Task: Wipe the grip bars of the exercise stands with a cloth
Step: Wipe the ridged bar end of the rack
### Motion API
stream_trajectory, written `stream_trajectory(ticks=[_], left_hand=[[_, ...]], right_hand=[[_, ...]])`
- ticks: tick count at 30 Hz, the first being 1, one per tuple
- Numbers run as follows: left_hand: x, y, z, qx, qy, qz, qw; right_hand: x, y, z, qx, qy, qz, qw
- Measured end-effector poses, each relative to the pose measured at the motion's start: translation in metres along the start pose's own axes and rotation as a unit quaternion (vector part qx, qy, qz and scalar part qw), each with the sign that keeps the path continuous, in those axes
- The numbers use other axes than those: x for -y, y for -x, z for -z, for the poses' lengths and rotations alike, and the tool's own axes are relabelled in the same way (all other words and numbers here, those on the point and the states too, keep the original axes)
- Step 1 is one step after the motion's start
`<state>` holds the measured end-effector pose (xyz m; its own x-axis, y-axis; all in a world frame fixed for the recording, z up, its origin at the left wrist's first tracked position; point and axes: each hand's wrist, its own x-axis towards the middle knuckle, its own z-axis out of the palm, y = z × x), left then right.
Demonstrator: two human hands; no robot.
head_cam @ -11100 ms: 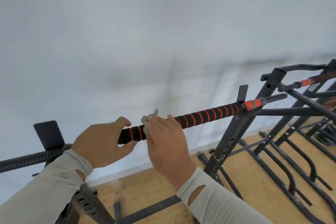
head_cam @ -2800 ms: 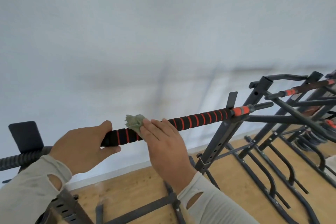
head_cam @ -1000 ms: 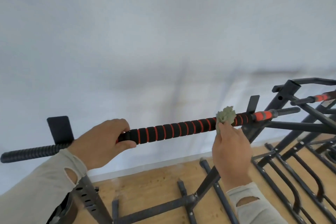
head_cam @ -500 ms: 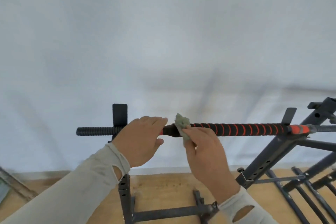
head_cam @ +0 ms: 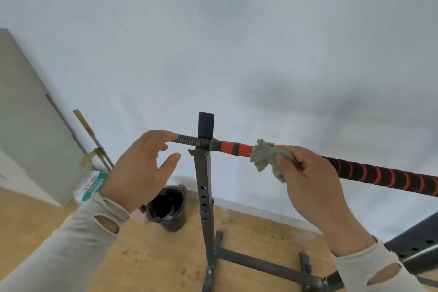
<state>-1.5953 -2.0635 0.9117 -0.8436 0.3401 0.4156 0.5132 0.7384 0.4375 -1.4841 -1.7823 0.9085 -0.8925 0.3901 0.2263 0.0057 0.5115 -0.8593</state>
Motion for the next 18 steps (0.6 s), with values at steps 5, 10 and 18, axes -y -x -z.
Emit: stream_trajectory(ticks=[5,10,18], left_hand=[[0.002,0.002,0.008,0.016,-0.013,0.053,0.998],[0.014,-0.008,0.003,0.013,-0.015,0.067,0.998],[0.071,-0.055,-0.012,0.075,-0.01,0.031,0.997]], right_hand=[[0.003,0.004,-0.003,0.026,-0.036,0.006,0.999],[0.008,-0.011,-0.008,0.014,-0.026,0.016,0.999],[0.031,-0.039,-0.051,-0.036,0.032,0.016,0.999]])
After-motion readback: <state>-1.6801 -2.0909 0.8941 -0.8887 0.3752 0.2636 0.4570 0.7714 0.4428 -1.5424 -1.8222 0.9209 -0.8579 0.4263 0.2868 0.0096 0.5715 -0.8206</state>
